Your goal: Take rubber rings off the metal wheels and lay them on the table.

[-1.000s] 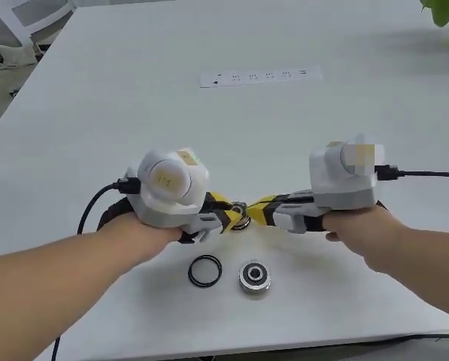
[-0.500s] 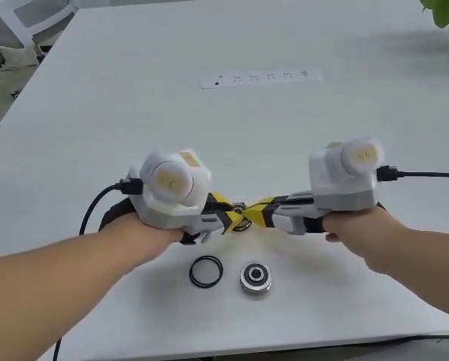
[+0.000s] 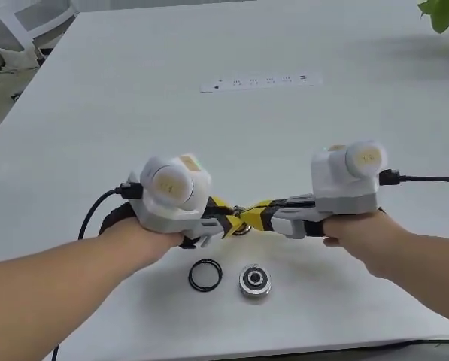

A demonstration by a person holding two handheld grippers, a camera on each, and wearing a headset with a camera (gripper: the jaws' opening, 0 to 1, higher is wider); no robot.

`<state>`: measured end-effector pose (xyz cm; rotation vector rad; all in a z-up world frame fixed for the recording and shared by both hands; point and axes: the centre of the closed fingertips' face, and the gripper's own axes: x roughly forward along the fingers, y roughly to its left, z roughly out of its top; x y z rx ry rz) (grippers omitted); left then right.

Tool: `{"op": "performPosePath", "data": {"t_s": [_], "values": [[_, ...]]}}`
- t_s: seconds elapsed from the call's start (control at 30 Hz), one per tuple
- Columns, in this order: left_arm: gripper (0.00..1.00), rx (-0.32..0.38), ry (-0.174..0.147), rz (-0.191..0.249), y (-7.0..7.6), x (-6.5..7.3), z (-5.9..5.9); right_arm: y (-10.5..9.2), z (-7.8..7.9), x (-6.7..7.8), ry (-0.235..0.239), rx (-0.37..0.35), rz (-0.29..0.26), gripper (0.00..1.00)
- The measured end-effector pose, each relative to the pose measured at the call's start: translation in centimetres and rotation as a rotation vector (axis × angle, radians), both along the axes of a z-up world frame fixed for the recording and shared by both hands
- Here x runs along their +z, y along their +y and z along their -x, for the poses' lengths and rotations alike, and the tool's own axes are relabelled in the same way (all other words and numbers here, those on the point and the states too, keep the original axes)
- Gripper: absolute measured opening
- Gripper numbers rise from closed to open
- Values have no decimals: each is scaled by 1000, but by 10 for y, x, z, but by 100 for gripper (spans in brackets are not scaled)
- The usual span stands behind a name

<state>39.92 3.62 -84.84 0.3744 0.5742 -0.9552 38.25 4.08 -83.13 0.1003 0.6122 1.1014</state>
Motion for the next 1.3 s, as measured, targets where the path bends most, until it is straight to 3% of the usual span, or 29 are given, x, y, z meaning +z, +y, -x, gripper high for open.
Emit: {"op": "performPosePath", "data": {"t_s": [0.3,0.6,1.0,1.3], "values": [[12,0,0,1,0,0,0,-1,3,4,24,7,-37,0],[13,-16,-12,-5,-1,0,1,-9,-9,-8,14,-43,26,0],[16,-3,25,6,-2,2,2,-11,-12,-6,12,-66,33,0],[18,-23,8,44,-1,18,8,-12,-13,0,11,-77,16,0]]}}
